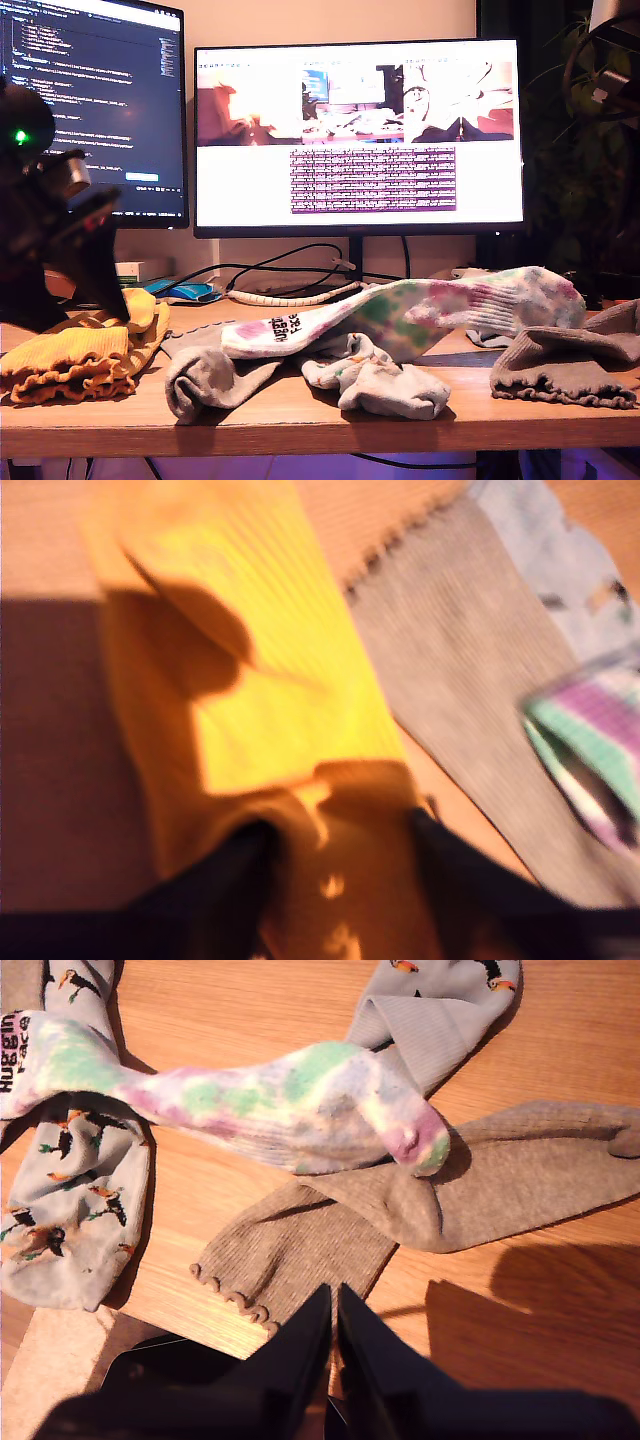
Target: Pair up the socks based on colour and pattern, by placing them on top of one another
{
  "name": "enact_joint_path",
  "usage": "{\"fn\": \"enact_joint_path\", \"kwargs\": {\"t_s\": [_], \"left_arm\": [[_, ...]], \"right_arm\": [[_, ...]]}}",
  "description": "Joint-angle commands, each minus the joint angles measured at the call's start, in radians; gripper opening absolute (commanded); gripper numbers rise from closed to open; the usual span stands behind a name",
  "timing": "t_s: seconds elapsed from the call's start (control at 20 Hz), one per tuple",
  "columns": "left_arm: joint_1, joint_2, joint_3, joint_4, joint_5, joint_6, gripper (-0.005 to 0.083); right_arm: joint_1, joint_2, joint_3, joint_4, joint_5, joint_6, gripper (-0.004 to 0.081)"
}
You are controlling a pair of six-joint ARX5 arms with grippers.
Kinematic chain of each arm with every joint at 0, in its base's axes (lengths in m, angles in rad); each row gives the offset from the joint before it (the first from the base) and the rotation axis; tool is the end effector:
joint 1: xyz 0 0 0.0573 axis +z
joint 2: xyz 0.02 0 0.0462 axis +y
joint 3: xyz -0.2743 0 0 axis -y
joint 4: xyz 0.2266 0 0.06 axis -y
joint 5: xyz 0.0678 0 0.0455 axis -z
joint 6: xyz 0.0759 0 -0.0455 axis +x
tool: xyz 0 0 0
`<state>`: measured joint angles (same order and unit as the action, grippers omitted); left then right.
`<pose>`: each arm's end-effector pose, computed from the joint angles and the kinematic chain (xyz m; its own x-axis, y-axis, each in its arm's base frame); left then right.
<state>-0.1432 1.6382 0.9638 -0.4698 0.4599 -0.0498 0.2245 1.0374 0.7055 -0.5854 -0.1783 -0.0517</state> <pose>0.3012 -0.0775 0.1589 0.3036 -0.4922 -0.8158 0.2644 0.8661 -0.4242 0.1929 0.0579 0.2094 0.5438 0.3061 -0.7814 -0.3638 0.9251 0.1092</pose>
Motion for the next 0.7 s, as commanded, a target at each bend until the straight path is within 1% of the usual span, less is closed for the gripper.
{"fn": "enact_joint_path", "kwargs": {"t_s": [0.0,0.1,0.15,0.2,0.25,0.3,0.35,0.4,0.45,0.5,0.55,0.65], "left_arm": [[-0.003,-0.051,0.023,-0.003,0.003,0.006,0.0514],[-0.003,-0.097,0.028,-0.007,-0.011,0.005,0.0513],[-0.003,-0.118,0.028,-0.02,-0.016,0.005,0.0505],[-0.003,-0.14,0.028,-0.04,-0.02,0.009,0.046],[-0.003,-0.164,0.028,-0.064,-0.02,0.027,0.0361],[-0.004,-0.182,0.028,-0.072,-0.019,0.027,0.0228],[-0.004,-0.203,0.028,-0.076,-0.016,0.04,0.0089],[-0.006,-0.222,0.028,-0.076,-0.011,0.063,-0.0009],[-0.011,-0.241,0.028,-0.076,-0.011,0.077,-0.0019],[-0.015,-0.259,0.028,-0.076,-0.012,0.077,-0.0019],[-0.018,-0.272,0.028,-0.076,-0.011,0.077,-0.0019],[-0.03,-0.288,0.028,-0.079,-0.011,0.077,-0.0019]], "right_arm": [[0.005,0.003,0.012,0.005,-0.007,-0.003,-0.0012],[0.005,0.003,0.012,0.006,-0.009,-0.031,-0.0012],[0.005,0.003,0.012,0.013,-0.035,-0.062,-0.0011],[0.008,0.003,0.012,0.023,-0.072,-0.109,-0.0007],[0.013,0.003,0.013,0.039,-0.095,-0.157,0.0014],[0.021,0.003,0.013,0.06,-0.107,-0.205,0.0051],[0.034,0.003,0.013,0.077,-0.115,-0.27,0.0083],[0.052,0.006,0.013,0.089,-0.131,-0.351,0.0092],[0.07,0.008,0.013,0.105,-0.145,-0.422,0.0092],[0.092,0.017,0.013,0.127,-0.154,-0.469,0.0104],[0.112,0.027,0.013,0.15,-0.156,-0.515,0.0148],[0.152,0.072,0.018,0.199,-0.155,-0.552,0.0295]]}}
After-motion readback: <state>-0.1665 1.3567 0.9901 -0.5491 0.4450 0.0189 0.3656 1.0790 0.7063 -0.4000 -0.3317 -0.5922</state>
